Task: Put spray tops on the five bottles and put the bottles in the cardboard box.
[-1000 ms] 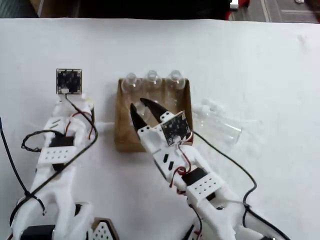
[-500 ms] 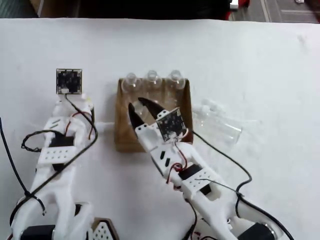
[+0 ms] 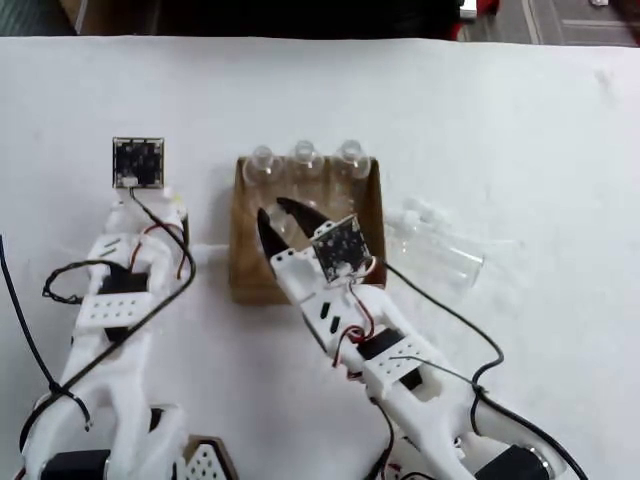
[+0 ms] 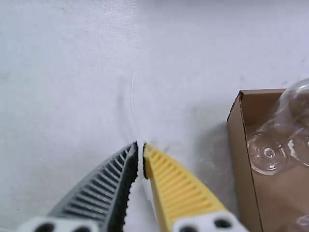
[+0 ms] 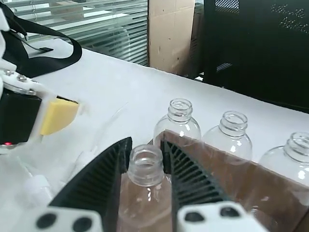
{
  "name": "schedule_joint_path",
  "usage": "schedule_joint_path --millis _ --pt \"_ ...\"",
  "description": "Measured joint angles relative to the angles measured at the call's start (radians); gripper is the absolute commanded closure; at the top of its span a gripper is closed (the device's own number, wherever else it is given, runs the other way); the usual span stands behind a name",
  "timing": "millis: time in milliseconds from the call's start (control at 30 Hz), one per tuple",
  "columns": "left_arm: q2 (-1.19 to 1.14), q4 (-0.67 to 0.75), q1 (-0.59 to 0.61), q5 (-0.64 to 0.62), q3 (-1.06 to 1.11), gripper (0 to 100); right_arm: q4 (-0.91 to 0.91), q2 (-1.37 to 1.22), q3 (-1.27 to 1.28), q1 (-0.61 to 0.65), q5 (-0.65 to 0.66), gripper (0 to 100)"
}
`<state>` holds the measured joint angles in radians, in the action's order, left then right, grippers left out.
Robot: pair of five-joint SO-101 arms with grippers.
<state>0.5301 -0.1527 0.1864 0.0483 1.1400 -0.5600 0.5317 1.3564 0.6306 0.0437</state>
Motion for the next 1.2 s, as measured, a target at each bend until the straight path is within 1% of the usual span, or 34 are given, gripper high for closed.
schedule_joint_path --millis 367,433,533,600,833,1200 --pt "0.000 0.000 0.000 0.000 0.000 98 0.000 0.000 0.000 0.015 0.000 97.8" --pt "0.000 0.000 0.000 0.000 0.000 98 0.000 0.000 0.000 0.032 0.000 94.6" --pt "0.000 0.000 0.000 0.000 0.000 98 0.000 0.000 0.000 0.026 0.000 86.1" --pt "0.000 0.000 0.000 0.000 0.000 98 0.000 0.000 0.000 0.028 0.000 83.6" --pt "0.000 0.000 0.000 0.000 0.000 98 0.041 0.000 0.000 0.028 0.000 83.7" --pt "0.000 0.000 0.000 0.000 0.000 98 0.041 0.000 0.000 0.035 0.000 83.6"
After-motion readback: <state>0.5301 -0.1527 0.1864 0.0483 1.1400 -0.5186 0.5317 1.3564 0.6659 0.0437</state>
